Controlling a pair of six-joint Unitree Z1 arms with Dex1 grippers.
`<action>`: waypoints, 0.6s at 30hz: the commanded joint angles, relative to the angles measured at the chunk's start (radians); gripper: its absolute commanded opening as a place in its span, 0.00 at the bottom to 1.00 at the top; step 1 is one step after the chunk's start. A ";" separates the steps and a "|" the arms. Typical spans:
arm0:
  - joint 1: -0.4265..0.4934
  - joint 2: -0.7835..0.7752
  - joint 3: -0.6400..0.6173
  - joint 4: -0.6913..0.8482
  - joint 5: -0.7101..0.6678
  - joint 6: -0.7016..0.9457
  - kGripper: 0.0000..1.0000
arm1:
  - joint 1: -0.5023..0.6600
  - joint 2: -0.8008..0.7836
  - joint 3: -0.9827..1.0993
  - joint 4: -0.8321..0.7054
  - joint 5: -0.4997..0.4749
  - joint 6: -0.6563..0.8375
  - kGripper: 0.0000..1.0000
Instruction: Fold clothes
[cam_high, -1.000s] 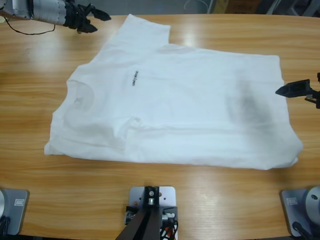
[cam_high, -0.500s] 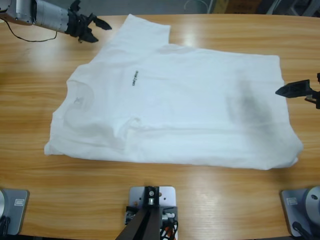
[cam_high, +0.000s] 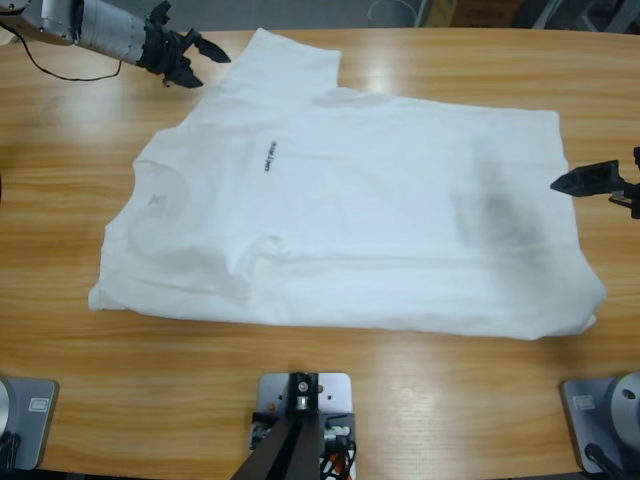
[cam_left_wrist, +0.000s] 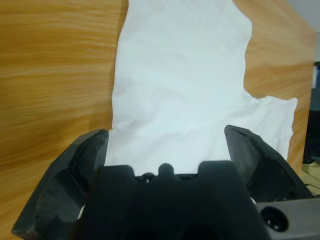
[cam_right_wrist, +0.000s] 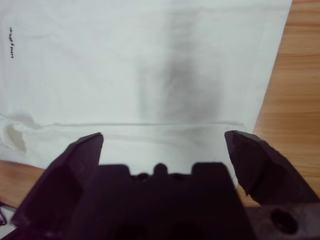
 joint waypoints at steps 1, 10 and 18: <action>-0.009 0.076 -0.035 0.066 0.003 0.023 0.90 | 0.012 -0.015 0.037 -0.016 0.007 -0.015 1.00; -0.038 0.088 -0.087 0.151 0.010 0.076 0.92 | 0.012 -0.016 0.038 -0.019 0.007 -0.015 1.00; -0.084 0.075 -0.153 0.270 0.176 0.196 0.92 | 0.012 -0.016 0.038 -0.019 0.007 -0.015 1.00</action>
